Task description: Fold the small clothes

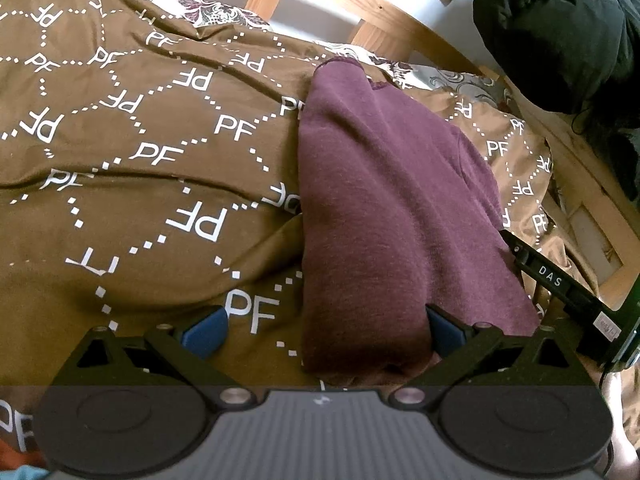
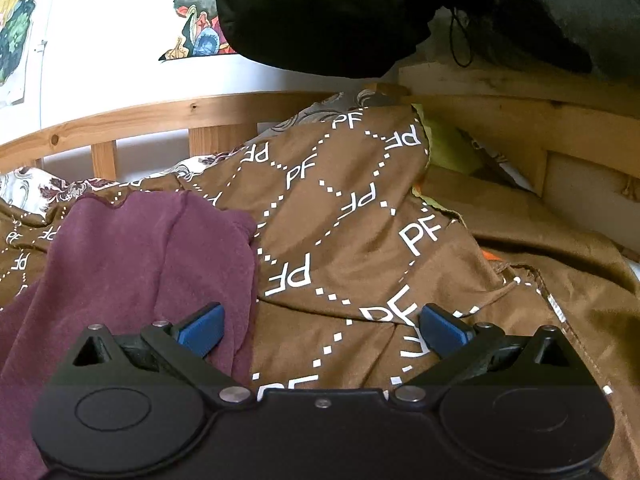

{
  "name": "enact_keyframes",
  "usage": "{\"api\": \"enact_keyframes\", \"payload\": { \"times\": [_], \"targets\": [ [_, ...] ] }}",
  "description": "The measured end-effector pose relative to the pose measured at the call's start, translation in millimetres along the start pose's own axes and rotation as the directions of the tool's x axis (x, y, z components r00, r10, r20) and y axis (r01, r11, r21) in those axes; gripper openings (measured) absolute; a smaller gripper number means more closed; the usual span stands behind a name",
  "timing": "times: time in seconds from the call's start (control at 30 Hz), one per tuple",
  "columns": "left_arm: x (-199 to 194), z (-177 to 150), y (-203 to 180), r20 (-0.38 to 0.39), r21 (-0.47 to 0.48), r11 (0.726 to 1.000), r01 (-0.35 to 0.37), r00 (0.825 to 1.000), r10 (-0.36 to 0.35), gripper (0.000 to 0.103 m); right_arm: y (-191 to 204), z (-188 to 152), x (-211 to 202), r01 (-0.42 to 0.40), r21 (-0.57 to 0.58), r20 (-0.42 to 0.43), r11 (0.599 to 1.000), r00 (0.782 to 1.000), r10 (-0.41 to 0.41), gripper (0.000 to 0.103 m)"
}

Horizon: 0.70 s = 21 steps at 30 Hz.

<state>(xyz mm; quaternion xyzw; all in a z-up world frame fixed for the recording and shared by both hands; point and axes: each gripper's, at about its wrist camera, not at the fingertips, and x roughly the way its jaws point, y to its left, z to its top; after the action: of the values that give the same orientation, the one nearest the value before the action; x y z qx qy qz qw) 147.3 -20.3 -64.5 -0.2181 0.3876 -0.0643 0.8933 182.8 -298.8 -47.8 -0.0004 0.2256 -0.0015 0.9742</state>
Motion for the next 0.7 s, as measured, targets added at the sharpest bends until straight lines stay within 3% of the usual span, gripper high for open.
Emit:
{"api": "enact_keyframes", "payload": {
  "times": [0.7],
  "targets": [
    [-0.4, -0.5, 1.2, 0.002, -0.007, 1.0, 0.007, 1.0, -0.007, 0.103, -1.6, -2.7, 0.6, -0.007, 0.014, 0.003, 1.0, 1.0, 0.007, 0.102]
  ]
}}
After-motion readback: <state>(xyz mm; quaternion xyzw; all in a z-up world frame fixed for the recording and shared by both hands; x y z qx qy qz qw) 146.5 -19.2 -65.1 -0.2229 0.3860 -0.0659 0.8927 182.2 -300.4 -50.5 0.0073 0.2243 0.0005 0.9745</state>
